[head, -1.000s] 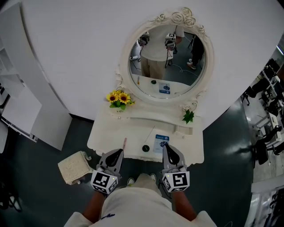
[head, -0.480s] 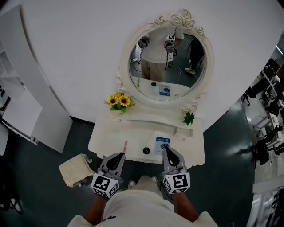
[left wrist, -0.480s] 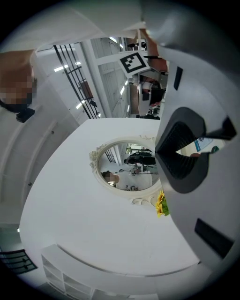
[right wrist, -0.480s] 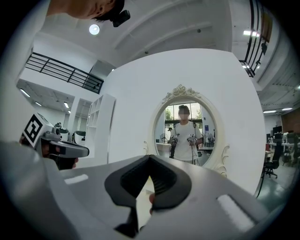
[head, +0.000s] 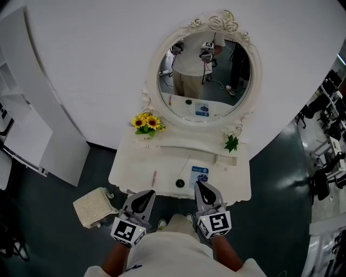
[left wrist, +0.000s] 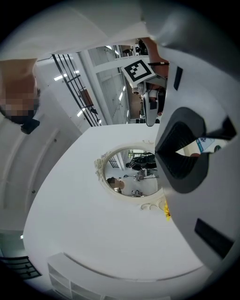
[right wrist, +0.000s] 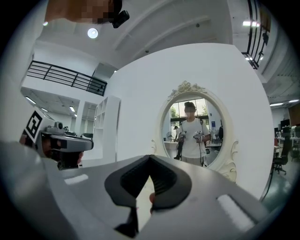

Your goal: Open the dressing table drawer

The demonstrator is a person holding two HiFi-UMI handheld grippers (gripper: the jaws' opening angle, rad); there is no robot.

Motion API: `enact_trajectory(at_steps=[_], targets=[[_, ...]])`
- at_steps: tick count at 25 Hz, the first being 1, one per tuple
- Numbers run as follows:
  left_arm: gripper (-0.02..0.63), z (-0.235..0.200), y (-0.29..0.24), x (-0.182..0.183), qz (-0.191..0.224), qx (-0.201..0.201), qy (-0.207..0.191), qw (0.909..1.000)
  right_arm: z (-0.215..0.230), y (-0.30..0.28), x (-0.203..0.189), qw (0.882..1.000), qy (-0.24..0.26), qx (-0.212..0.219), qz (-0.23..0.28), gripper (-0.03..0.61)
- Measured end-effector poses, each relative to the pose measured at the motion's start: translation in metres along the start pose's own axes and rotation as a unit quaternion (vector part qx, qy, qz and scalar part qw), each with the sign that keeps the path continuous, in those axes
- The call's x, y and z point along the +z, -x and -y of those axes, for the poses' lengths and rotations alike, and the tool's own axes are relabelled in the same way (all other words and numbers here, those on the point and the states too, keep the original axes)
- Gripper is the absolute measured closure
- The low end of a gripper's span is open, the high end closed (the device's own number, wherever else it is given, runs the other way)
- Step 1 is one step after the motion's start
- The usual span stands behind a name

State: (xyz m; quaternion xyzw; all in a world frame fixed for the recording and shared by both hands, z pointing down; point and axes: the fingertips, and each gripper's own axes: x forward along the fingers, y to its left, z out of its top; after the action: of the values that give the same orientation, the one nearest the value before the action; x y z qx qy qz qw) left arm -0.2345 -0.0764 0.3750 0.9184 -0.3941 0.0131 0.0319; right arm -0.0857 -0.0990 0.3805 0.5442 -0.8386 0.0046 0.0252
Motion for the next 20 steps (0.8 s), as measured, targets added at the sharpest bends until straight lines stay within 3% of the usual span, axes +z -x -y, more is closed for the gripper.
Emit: enact_trajectory(at_steps=[5, 12, 16, 20], targets=[[0.606, -0.007, 0.000, 0.006, 0.006, 0.005, -0.004, 1.0000, -0.019, -0.001, 0.000, 1.000, 0.014, 0.028, 0.001, 0.568], [0.606, -0.001, 0.005, 0.013, 0.016, -0.008, -0.006, 0.9998, -0.014, 0.003, 0.003, 0.999, 0.020, 0.028, -0.004, 0.568], [0.606, -0.026, 0.013, -0.009, -0.005, 0.044, 0.021, 0.9988, -0.014, 0.006, -0.002, 1.000, 0.009, 0.027, -0.004, 0.568], [0.606, -0.028, 0.017, -0.017, -0.016, 0.049, 0.027, 0.9983, -0.015, 0.005, -0.003, 0.999, 0.010, 0.031, -0.008, 0.568]])
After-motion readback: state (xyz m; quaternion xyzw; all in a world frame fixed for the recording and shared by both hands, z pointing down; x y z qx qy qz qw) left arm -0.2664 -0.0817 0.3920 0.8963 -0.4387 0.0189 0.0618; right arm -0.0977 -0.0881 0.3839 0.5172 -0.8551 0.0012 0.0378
